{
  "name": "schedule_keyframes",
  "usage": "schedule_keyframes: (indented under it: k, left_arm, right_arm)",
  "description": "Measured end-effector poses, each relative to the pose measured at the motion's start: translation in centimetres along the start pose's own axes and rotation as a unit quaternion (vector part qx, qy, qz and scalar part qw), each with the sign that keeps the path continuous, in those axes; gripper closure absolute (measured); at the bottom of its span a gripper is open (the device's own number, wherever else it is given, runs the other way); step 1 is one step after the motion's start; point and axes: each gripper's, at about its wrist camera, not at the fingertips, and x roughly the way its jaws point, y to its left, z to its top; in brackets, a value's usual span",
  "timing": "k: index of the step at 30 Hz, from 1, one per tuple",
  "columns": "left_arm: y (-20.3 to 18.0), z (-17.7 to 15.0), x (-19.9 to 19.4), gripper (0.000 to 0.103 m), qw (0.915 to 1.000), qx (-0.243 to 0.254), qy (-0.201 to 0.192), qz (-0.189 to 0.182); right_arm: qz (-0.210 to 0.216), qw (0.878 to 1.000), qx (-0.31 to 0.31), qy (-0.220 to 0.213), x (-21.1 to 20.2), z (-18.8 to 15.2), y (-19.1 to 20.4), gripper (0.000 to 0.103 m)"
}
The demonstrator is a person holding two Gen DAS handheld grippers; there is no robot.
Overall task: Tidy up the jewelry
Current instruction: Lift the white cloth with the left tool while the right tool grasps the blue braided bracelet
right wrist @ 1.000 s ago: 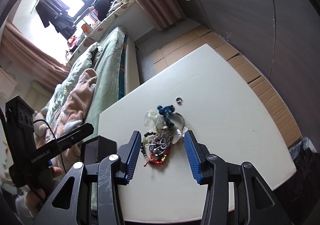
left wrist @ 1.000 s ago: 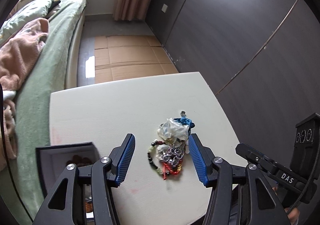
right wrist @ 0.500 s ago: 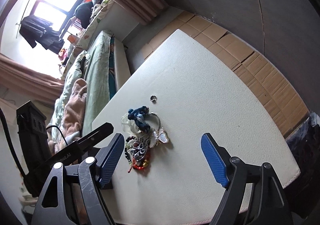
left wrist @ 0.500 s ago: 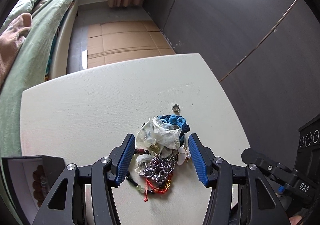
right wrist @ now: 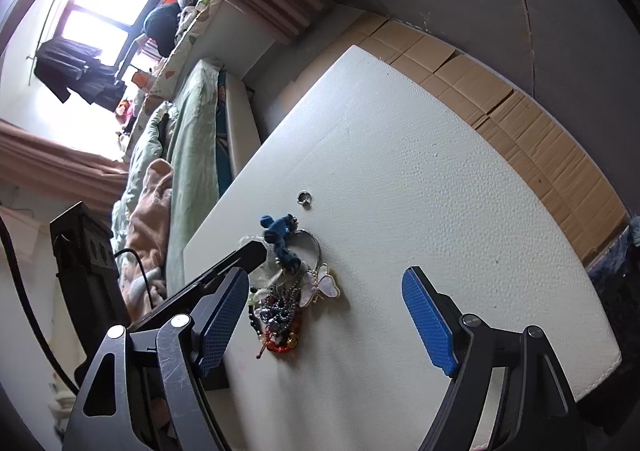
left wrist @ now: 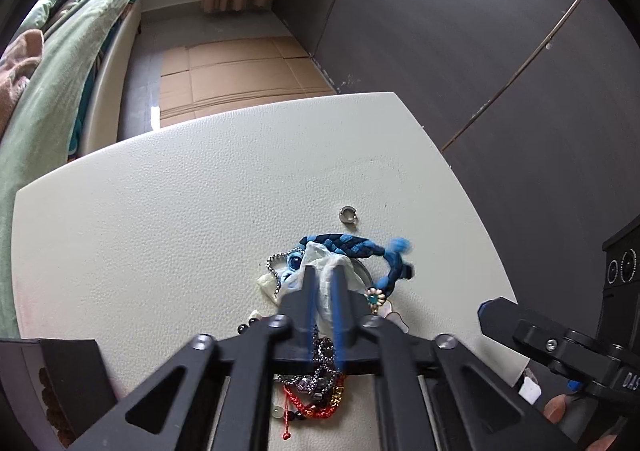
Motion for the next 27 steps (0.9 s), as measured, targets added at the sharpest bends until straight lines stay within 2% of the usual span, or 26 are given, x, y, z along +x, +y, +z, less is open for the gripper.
schedule_keyframes:
  k: [2, 13, 20, 25, 27]
  left_arm:
    - [0.1, 0.0, -0.8, 0.102, 0.9998, 0.000, -0.017, -0.010]
    - [2.0, 0.5, -6.2, 0.103, 0.9963, -0.020, -0.065, -0.054]
    - [3.5, 0.3, -8.7, 0.103, 0.9938, -0.022, -0.089, -0.063]
    - [4.7, 0.1, -9.9, 0.103, 0.9928, -0.027, -0.102, -0.057]
    - [5.2, 0.2, -10.2, 0.103, 0.9925, -0.031, -0.104, -0.057]
  right_arm:
    - [-0.005, 1.000, -0.002, 0.000, 0.3, -0.2, 0.2, 0.024]
    - [-0.019, 1.000, -0.017, -0.003, 2.0, -0.1, 1.3, 0.024]
    - [-0.046, 0.998, -0.046, -0.006, 3.6, 0.1, 2.5, 0.024]
    - [-0.096, 0.989, -0.111, -0.005, 5.3, -0.2, 5.0, 0.037]
    - [-0.139, 0.980, -0.142, -0.004, 6.3, -0.5, 5.7, 0.044]
